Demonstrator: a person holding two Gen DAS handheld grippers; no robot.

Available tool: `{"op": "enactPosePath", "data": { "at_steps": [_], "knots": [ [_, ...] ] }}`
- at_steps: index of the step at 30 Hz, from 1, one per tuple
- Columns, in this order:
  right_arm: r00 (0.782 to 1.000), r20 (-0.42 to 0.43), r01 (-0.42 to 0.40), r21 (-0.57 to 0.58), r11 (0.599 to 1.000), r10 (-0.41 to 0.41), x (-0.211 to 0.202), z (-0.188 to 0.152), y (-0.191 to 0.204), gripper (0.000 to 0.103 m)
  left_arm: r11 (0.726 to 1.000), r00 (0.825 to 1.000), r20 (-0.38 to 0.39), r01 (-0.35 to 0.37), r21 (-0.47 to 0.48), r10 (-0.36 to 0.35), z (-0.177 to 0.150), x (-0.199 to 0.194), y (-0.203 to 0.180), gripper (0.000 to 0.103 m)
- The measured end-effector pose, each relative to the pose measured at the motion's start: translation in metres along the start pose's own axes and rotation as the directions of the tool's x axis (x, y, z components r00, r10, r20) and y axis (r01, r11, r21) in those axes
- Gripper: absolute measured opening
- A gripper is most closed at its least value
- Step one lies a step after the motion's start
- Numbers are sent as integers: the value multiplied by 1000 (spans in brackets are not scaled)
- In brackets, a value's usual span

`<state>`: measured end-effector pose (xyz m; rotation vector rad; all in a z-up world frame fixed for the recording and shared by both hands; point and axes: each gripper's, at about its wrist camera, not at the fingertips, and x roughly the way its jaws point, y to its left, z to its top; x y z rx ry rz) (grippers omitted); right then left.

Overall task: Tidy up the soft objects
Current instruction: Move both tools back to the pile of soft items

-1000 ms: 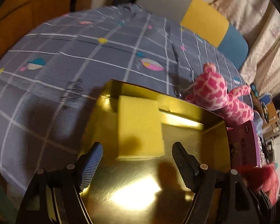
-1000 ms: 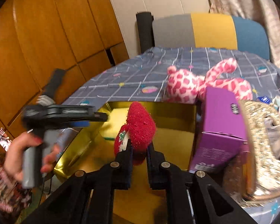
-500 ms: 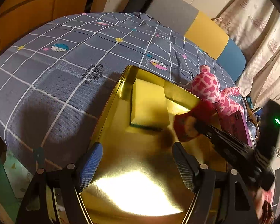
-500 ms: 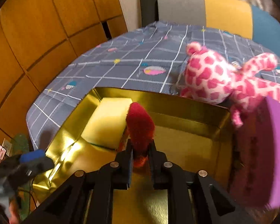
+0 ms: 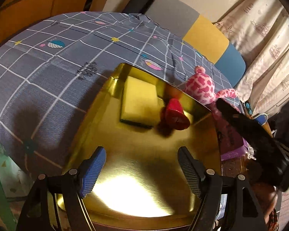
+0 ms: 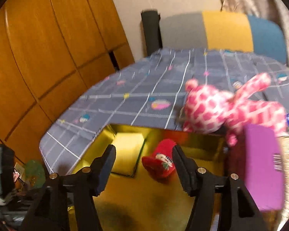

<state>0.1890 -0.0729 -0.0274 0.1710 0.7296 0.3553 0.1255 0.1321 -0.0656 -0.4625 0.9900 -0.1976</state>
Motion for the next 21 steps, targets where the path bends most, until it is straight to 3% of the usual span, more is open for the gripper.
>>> {"op": "enactPosePath", "data": {
  "at_steps": [12,21],
  "knots": [
    [983,180,26,23,999,-30,-112,-14,-24,67,989,995,-14,95,109,-94,-27,4,-57,78],
    [956,240,146,122,982,-172,-169,-38,-83,67,946,978,-47,210,248,-205,-49,1,-119,78]
  ]
}}
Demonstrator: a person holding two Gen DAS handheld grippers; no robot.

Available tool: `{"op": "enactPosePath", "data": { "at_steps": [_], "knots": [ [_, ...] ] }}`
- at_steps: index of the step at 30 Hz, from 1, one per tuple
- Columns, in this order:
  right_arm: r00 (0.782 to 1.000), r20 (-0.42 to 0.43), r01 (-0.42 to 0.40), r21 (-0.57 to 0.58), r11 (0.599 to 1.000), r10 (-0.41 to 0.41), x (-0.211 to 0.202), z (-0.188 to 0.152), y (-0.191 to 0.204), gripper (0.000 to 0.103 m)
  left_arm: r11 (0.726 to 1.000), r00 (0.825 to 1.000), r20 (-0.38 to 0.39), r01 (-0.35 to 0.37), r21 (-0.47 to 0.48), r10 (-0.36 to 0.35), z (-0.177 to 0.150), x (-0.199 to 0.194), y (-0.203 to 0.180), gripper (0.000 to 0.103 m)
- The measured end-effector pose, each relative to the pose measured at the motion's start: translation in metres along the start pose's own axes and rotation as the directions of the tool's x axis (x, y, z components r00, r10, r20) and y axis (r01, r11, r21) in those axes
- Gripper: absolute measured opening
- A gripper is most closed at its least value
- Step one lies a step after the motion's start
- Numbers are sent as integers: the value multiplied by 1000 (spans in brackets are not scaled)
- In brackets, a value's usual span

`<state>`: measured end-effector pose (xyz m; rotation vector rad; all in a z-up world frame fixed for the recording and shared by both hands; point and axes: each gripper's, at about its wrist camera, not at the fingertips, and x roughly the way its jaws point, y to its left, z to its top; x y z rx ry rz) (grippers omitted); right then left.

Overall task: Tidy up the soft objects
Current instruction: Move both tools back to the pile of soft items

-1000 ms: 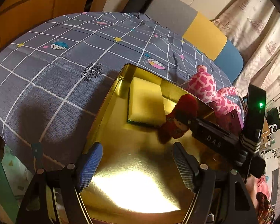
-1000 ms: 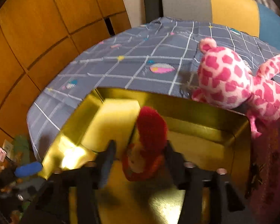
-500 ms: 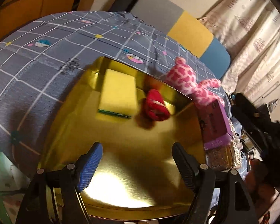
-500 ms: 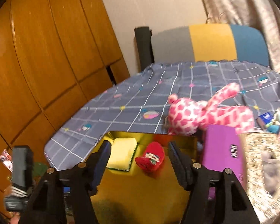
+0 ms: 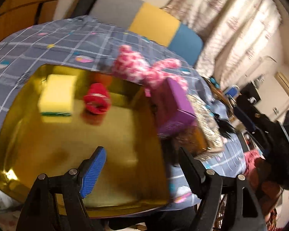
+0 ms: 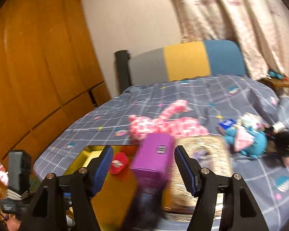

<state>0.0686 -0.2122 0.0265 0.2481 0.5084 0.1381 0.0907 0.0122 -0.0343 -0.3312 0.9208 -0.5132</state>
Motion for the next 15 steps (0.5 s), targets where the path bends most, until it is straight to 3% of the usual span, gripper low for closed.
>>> {"op": "enactPosePath", "data": {
  "at_steps": [4,9,12,15],
  "knots": [
    [994,21,106,64,992,-108,-20,-5,-46,67,996,999,-19,45,75,-44,-3,6,-33,78],
    [968,-47,250,171,953,-245,-36,-19,-116,67,981,994,-67,94,168,-83,-9,21,-75,78],
    [936,-114,350,197,916,-333,-40,-33,-156,67,970,991,-93,119,212,-101,-12,29,-99,78],
    [890,-169,450,178,875,-423,-36,-47,-199,67,959,984,-118,156,237,-131,-13,36,-121,78]
  ]
}}
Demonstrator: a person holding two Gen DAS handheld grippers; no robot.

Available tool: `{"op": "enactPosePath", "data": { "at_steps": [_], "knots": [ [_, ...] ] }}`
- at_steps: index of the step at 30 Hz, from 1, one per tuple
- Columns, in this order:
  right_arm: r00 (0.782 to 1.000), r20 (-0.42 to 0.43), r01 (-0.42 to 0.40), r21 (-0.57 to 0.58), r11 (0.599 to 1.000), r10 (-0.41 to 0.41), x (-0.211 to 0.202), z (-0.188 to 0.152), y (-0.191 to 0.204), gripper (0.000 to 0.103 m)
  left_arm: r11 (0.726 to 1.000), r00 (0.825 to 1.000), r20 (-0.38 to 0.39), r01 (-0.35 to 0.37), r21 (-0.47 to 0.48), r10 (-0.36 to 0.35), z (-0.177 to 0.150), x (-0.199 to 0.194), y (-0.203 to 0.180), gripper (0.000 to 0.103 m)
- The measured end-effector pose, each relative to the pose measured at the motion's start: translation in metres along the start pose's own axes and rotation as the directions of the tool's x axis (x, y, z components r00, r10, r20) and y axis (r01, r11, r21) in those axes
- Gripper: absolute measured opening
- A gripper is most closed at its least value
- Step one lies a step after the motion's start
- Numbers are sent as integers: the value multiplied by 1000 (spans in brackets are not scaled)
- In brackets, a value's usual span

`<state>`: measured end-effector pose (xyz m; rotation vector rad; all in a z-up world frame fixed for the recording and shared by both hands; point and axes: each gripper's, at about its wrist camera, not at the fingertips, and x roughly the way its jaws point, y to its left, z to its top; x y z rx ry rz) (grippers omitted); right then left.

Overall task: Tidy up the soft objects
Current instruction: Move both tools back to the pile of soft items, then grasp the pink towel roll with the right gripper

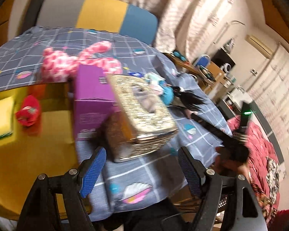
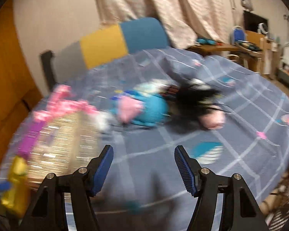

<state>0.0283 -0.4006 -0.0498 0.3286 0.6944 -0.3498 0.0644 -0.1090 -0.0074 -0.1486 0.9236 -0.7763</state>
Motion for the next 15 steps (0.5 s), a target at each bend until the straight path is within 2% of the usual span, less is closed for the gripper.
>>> {"op": "enactPosePath", "data": {
  "at_steps": [2,4,7,10,15],
  "knots": [
    [995,-23,99,1,995,-98,19,1,-33,67,1000,1000,-9,17,21,-17,4,7,-14,78],
    [986,-54,159,31,987,-157,39,8,-64,71,999,1000,-16,18,41,-18,8,13,-25,78],
    [973,-90,219,67,973,-212,64,23,-102,71,998,999,-31,11,58,-9,15,23,-42,78],
    [973,-112,209,73,975,-201,90,42,-123,71,999,999,-50,3,51,-1,23,32,-54,78],
    [982,-94,170,33,985,-166,117,57,-127,71,998,998,-55,21,56,-17,39,45,-79,78]
  ]
}}
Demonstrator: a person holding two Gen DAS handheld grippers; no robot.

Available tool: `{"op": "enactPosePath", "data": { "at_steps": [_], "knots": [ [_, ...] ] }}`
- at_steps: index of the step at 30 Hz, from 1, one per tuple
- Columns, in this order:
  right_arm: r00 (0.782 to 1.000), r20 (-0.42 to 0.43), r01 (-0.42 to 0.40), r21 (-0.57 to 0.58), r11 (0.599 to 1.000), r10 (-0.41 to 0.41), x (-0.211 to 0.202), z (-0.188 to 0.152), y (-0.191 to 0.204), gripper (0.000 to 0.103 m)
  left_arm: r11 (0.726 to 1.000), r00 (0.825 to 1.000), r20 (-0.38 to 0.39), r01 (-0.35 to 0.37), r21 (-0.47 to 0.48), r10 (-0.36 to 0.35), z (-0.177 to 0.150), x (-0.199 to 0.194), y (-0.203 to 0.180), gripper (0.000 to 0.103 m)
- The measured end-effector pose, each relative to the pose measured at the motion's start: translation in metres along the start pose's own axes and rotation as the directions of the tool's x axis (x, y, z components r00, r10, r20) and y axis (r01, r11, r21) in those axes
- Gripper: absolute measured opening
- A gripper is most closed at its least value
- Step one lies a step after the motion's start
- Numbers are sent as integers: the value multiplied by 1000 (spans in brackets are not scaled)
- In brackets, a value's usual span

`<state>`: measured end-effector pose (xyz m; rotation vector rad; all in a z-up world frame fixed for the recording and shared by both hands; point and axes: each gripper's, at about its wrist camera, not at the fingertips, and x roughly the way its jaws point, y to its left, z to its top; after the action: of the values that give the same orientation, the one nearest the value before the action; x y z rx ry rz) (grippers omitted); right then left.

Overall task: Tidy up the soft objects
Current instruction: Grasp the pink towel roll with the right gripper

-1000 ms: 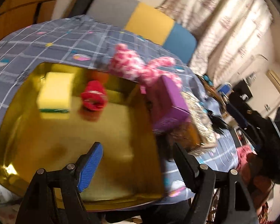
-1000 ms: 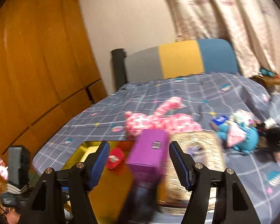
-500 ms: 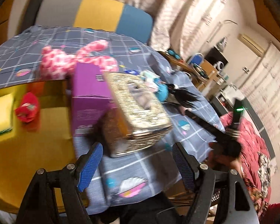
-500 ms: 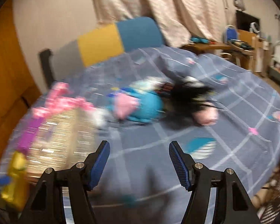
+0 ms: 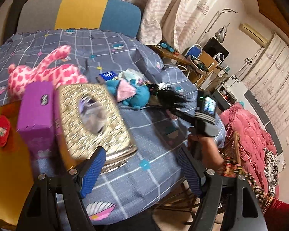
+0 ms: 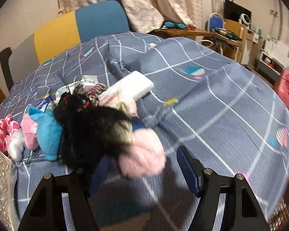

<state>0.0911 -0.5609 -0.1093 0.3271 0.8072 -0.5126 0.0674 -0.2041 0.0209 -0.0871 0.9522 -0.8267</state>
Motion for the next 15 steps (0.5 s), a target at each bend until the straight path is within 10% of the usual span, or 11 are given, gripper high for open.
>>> {"op": "enactPosePath", "data": {
  "at_steps": [7,15],
  "knots": [
    [998,-2,-55,-32,998,55,8,-11,6,38,999,1000,-14,19,49,-19,29,31,-41,78],
    [995,93,-52,77,996,45,-20,-38,-18,35,1000,999,-44,15,25,-14,58,84,-71,78]
  ]
}}
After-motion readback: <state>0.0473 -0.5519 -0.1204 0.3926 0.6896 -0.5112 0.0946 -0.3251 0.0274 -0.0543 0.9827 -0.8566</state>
